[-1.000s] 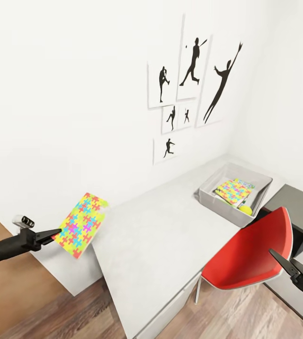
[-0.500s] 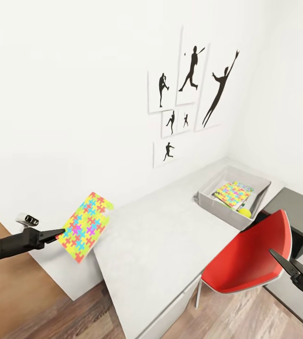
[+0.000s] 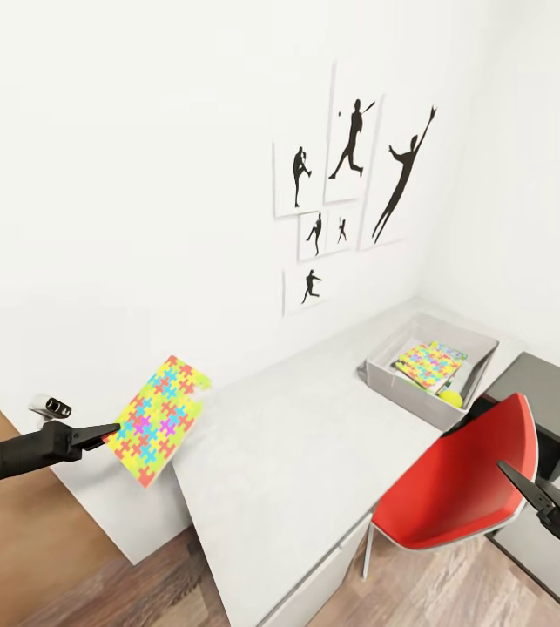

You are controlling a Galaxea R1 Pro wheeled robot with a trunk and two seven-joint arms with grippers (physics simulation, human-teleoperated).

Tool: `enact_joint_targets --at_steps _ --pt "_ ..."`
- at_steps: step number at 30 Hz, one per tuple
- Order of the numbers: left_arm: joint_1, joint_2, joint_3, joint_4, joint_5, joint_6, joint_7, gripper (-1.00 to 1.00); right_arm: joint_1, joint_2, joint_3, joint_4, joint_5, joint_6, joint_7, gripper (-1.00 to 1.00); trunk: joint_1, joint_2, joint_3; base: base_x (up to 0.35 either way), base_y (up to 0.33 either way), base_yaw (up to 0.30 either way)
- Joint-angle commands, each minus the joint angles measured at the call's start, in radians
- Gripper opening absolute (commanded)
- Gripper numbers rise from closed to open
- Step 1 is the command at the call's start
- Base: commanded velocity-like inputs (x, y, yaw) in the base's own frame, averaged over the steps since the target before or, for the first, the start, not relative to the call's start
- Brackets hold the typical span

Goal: Put all the toys in the child's room - the three board games (two on the bed and one on the table), the two jigsaw puzzles on the table, and the tennis ball on the table - inside the toy box on the table in the child's room.

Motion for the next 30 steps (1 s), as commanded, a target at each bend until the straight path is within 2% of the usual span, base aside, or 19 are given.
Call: enact_joint_targets --at_steps 1,22,30 --pt "-0.001 0.000 -0.001 0.000 0.000 0.010 -0.004 -1.00 0.000 0.000 0.000 -0.001 -0.006 0.008 -0.001 1.00 0.001 -0.002 0.000 0.000 0.000 0.000" --pt "0.001 -0.001 -0.001 -0.001 0.000 0.007 -0.004 -1.00 0.000 0.000 0.000 -0.001 0.008 0.008 -0.001 1.00 0.001 -0.002 0.035 0.000 -0.002 0.000" --pt "0.001 -0.001 -0.001 -0.001 0.000 0.007 -0.004 -1.00 0.000 0.001 -0.002 -0.001 0.014 0.008 -0.001 1.00 0.001 -0.002 0.048 -0.050 -0.162 0.000"
